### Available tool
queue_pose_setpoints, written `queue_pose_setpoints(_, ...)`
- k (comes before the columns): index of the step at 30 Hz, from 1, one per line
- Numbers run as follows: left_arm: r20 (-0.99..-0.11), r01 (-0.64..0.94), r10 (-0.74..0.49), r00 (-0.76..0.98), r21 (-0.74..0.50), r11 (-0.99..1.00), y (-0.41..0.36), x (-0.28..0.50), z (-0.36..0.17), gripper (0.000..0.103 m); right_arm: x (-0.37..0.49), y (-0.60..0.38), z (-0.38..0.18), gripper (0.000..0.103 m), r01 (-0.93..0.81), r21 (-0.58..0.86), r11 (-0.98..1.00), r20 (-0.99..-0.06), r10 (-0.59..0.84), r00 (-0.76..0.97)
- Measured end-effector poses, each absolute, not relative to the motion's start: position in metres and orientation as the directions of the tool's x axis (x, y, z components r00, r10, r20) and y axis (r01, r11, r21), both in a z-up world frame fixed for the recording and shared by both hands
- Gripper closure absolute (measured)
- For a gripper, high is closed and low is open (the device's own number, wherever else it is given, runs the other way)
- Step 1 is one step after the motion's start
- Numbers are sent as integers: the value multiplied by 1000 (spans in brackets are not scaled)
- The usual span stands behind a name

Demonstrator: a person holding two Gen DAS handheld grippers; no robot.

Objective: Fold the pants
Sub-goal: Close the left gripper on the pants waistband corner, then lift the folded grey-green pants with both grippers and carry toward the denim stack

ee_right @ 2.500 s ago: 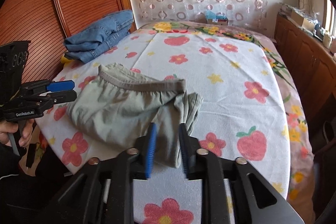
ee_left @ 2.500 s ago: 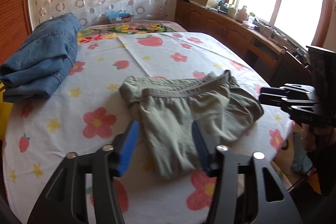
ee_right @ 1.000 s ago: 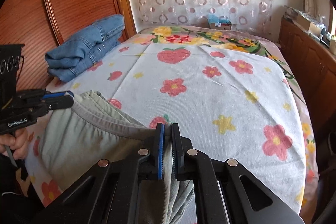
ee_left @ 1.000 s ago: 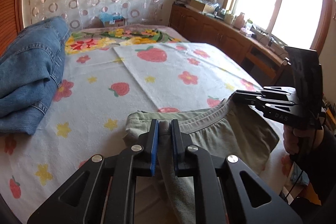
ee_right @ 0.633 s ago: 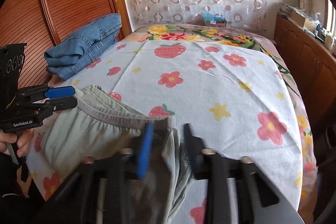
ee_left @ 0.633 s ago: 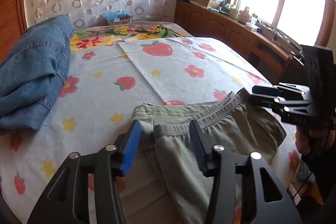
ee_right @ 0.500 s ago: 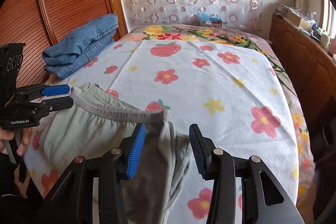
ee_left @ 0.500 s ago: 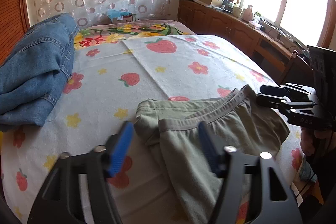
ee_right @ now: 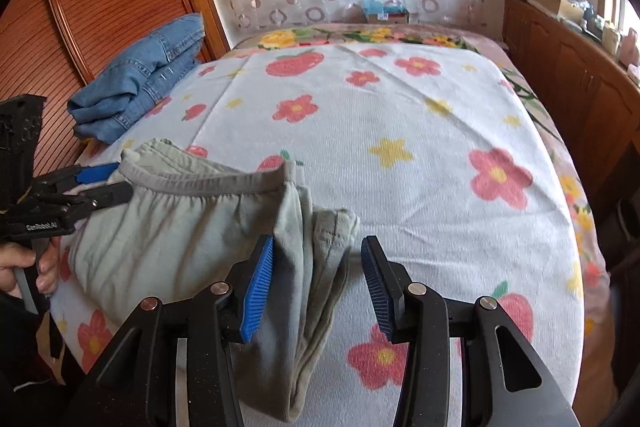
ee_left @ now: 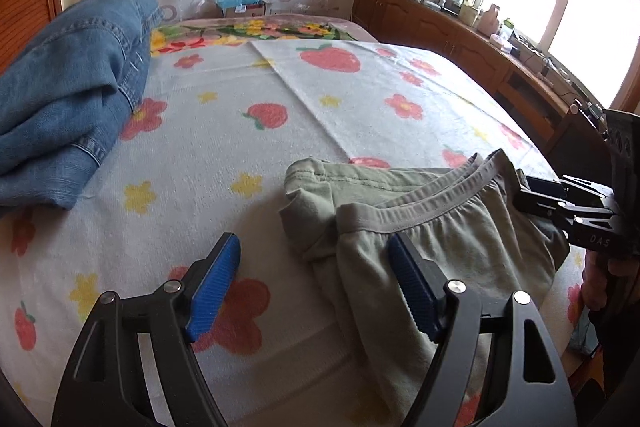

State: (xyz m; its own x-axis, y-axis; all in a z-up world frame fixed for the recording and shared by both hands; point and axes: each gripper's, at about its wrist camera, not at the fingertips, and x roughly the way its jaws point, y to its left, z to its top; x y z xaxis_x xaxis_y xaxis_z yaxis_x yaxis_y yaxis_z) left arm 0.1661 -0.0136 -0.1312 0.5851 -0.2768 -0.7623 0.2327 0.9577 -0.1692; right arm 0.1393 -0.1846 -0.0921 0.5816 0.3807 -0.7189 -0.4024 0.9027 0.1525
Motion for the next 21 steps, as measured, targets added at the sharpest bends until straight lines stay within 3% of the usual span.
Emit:
queue_pose_setpoints(5,-757,238,-279,591,-166,957,-15,169,-131,28,143,-177,-91,58,-426,155,892,-722,396,567)
queue_pose_setpoints(10,-749,271,-309,585,-178,946,-20,169,-129,50,141,-179,-94,74,-433,162,887,-716,407,567)
queue_pose_setpoints(12,-748,284,-323,579,-186,941,-21,168,-129,59,142,-184,-94,75,-430,185,884,-713,422,560)
queue_pose_setpoints(15,-743,292,-345,573,-209,933,-22,167,-128,69,144,-189,-95,77,-427,215,878,-710,441,550)
queue_pose_setpoints(18,-735,306,-346,583,-196,932,-25,163,-124,80,144,-190,-95,86,-431,218,876,-711,445,545)
queue_pose_setpoints(21,-712,317,-345,612,-179,931,-28,155,-115,85,141,-189,-92,91,-438,219,872,-696,455,556)
